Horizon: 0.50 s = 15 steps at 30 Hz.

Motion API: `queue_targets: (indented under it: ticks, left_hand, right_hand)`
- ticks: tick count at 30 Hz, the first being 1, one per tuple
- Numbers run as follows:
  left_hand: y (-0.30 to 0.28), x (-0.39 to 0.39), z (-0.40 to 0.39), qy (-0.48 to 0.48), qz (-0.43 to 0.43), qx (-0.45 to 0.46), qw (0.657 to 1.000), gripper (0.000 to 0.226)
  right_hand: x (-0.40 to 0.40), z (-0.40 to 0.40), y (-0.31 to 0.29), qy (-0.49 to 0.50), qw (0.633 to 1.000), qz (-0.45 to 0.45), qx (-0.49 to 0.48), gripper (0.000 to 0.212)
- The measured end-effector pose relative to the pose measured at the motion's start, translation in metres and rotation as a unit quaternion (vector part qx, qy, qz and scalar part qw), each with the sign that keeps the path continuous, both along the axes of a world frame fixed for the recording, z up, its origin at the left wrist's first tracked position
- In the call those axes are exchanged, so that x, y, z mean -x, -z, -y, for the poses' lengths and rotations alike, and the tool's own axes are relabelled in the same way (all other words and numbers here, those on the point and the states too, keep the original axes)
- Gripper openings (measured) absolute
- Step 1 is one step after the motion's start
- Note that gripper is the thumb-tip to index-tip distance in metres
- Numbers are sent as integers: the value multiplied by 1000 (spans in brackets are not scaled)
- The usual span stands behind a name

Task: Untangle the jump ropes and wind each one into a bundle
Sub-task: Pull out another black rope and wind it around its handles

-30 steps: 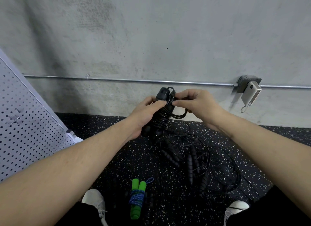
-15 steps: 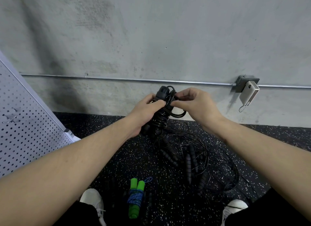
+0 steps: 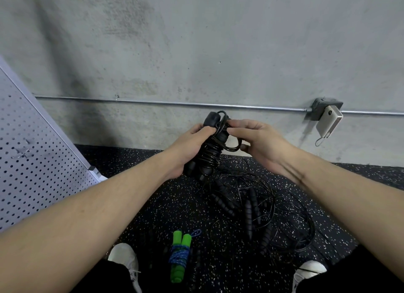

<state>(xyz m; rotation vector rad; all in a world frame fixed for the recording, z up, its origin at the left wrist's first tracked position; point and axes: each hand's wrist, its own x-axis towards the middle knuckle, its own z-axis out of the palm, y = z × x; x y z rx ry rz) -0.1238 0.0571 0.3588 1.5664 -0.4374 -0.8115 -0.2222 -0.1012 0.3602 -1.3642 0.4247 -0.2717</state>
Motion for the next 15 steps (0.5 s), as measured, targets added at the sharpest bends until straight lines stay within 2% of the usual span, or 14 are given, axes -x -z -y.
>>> queue_targets:
  ticks: [4, 8, 12, 15]
  left_hand:
    - [-2, 3, 0, 29, 16, -23, 999, 16]
    - [7, 8, 2, -27, 73, -14, 997, 19]
    - [5, 8, 5, -57, 46, 15, 997, 16]
    - [0, 8, 4, -39, 7, 32, 999, 23]
  right_hand:
    - [0, 1, 0, 28, 999, -16, 29, 11]
    - [1, -1, 2, 19, 998, -6, 67, 11]
    - [-3, -8, -1, 49, 991, 55, 116, 15]
    - [-2, -5, -6, 35, 991, 58, 116, 16]
